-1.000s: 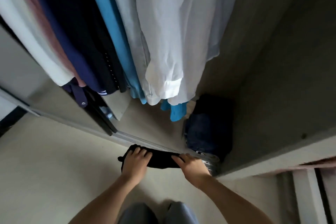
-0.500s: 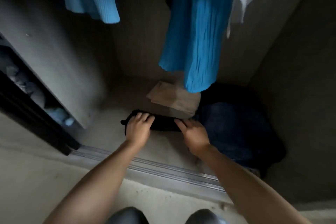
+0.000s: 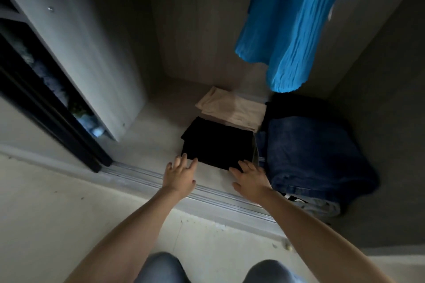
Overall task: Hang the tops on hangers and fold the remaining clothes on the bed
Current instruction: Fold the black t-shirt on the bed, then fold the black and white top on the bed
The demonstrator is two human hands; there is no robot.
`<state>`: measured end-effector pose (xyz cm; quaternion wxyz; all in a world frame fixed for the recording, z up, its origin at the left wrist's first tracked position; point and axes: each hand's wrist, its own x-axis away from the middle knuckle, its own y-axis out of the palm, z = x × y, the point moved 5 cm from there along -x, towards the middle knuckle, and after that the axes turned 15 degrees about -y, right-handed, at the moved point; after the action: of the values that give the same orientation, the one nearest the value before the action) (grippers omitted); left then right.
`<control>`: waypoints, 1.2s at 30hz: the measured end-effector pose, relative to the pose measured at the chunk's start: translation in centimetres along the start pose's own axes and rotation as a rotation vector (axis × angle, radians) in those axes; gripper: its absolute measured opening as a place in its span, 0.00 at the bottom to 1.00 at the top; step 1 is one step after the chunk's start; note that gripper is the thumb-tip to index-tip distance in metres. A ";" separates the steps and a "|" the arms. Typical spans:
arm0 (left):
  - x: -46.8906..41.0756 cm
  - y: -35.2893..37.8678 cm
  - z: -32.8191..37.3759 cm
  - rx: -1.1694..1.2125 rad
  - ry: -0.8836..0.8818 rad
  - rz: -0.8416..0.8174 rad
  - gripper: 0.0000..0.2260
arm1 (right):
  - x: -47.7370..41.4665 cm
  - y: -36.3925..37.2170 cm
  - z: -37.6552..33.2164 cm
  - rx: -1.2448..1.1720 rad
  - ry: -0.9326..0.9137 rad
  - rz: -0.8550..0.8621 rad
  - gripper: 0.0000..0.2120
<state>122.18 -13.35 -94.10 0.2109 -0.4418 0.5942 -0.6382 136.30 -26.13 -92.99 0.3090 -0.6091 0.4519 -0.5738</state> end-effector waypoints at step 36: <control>82.7 -25.1 -2.9 0.927 -2.105 -0.073 0.22 | 41.2 -30.5 -49.5 0.540 -1.573 -0.142 0.27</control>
<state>83.16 -72.22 -44.15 0.7264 -0.6527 -0.1814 -0.1160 91.14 -44.16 -40.91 0.6329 -0.7641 -0.0884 -0.0879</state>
